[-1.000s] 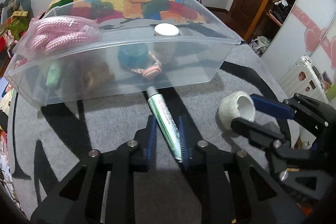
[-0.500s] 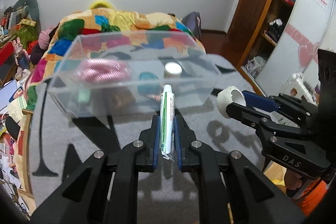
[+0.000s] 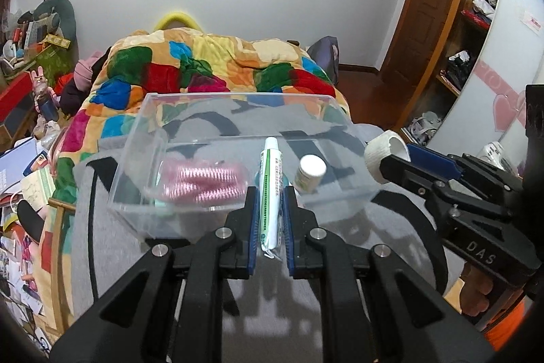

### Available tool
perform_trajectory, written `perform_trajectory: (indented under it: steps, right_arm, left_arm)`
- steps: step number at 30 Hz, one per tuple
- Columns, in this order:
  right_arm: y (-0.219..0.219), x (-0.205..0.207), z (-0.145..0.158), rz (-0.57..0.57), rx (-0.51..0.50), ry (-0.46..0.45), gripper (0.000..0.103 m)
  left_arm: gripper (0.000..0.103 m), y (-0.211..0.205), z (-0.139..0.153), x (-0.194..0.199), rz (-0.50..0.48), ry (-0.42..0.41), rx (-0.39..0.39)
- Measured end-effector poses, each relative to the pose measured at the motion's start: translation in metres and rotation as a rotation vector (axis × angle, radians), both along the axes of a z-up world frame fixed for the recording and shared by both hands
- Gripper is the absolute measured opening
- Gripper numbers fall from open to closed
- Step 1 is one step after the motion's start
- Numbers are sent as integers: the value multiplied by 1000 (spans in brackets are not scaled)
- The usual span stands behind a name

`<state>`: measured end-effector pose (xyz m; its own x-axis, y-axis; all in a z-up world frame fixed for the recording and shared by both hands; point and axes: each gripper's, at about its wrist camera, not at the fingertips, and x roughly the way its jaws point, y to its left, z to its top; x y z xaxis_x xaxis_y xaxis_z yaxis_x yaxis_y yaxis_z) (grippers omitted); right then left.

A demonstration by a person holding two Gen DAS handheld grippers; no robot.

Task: Organize objects
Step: 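Lower the toothpaste tube and white tape roll into the box and release both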

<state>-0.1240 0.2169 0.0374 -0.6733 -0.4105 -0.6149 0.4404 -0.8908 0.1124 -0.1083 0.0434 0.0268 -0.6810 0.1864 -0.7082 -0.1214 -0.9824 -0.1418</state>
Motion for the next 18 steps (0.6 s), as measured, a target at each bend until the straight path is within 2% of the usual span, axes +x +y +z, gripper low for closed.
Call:
perform_trajectory:
  steps: [6,9,13,18]
  right_arm:
    - [-9,-24,-18,-18,24,-54,33]
    - [-13,-30,-26,7,38,-84,34]
    - [-17,-30,-32,12,70,-93,34]
    - [-16,-29,-32,15,52,-97,36]
  left_arm:
    - [12,3,-8,-25,0,-25,-13]
    - [12,4,-14,-37,0,-48,-19]
    - [12,7,-19,-39,-1,-48,-25]
    - [12,7,-18,-35,-11,-46,-23]
